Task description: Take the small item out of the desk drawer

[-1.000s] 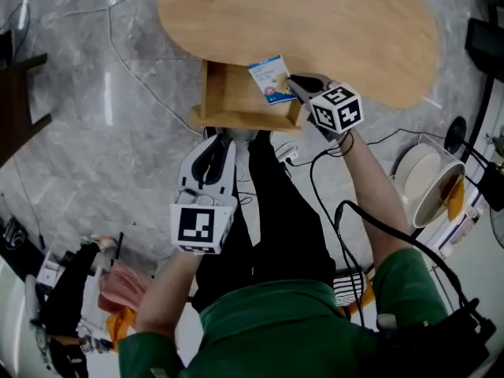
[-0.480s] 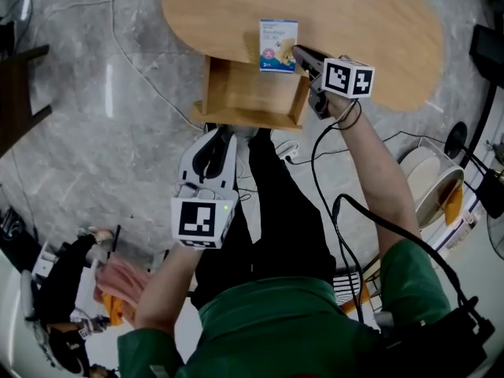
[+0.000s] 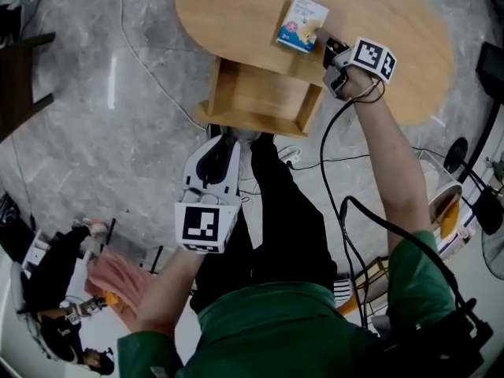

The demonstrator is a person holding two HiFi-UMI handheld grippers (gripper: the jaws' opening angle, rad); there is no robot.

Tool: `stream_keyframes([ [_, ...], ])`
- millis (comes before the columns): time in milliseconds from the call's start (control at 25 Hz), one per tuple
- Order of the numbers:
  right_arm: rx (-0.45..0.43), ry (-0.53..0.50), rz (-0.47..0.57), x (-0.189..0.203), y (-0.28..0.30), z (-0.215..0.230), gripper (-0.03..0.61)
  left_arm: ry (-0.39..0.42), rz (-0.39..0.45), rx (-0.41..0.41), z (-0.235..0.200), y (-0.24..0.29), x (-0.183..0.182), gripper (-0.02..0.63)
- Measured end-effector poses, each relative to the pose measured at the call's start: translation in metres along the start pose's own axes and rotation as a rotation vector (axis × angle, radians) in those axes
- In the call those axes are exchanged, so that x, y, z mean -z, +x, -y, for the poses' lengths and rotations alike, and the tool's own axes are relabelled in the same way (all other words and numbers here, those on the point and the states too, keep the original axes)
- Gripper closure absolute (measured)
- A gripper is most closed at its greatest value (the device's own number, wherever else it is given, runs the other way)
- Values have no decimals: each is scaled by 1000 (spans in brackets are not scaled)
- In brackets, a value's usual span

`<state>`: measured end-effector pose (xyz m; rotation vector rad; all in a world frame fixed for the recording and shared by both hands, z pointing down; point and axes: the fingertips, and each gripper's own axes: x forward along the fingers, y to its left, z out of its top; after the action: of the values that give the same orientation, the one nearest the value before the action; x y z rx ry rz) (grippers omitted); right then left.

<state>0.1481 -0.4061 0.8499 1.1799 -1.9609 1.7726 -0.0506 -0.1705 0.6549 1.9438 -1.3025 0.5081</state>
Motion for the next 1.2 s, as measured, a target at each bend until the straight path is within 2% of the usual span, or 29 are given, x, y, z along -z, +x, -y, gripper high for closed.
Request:
stream_keyframes([
  [120,24,15,28,-11,6,7,525,-5,-3,-3,0,-1,1,538],
  [240,86,-11,55,-12,8,16,515,-2,0,0,0,-2,-2,538],
  [320,132,-64,74,-16,2,18,442,11,4,6,1,-1,-7,538],
  [440,199,-224,115,-26,-21,2,431,21,16,18,4,-3,-20,538],
  [560,227,-413,157,-28,-51,-35,468,31,45,20,5,-3,-36,538],
  [640,231,-494,173,-22,-73,-62,497,48,67,29,8,-5,-51,538],
  [800,205,-585,218,-16,-126,-126,516,68,120,41,19,-21,-100,538],
  [1000,192,-673,339,-24,-188,-203,531,135,232,15,14,-46,-171,538],
  [1200,147,-756,503,-50,-286,-322,532,199,350,-38,32,-119,-279,538],
])
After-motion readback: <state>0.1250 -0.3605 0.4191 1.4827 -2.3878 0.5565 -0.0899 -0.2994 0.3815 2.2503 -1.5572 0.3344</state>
